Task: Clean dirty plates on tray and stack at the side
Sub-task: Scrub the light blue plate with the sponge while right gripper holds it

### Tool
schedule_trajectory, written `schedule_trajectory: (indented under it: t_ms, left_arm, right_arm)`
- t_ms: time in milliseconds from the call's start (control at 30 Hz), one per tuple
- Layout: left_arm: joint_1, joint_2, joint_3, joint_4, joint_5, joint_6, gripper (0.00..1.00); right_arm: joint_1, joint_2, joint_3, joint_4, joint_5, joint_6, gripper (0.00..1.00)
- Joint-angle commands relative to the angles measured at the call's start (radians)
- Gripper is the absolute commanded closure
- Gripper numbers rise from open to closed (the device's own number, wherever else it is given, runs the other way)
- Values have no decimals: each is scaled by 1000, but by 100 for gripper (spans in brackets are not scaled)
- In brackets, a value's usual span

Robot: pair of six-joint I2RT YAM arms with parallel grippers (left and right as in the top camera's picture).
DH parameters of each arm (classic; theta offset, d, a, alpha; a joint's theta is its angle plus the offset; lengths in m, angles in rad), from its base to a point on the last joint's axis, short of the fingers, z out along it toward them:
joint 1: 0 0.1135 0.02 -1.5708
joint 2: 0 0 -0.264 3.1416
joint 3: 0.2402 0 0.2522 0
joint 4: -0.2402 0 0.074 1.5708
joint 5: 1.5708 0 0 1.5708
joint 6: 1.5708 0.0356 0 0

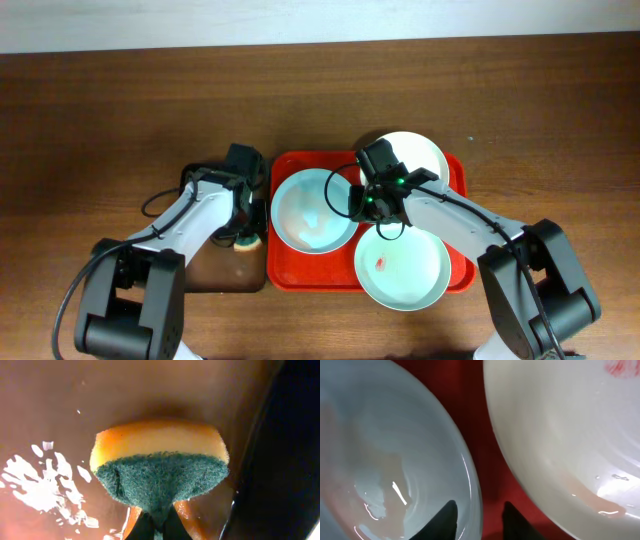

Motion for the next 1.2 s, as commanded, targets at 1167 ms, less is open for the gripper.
schedule_trajectory:
  t_ms: [1167]
  left_arm:
    - [-163, 249, 256, 37, 157, -13, 100]
  right_arm:
    - [4, 38, -4, 32, -37, 8, 96]
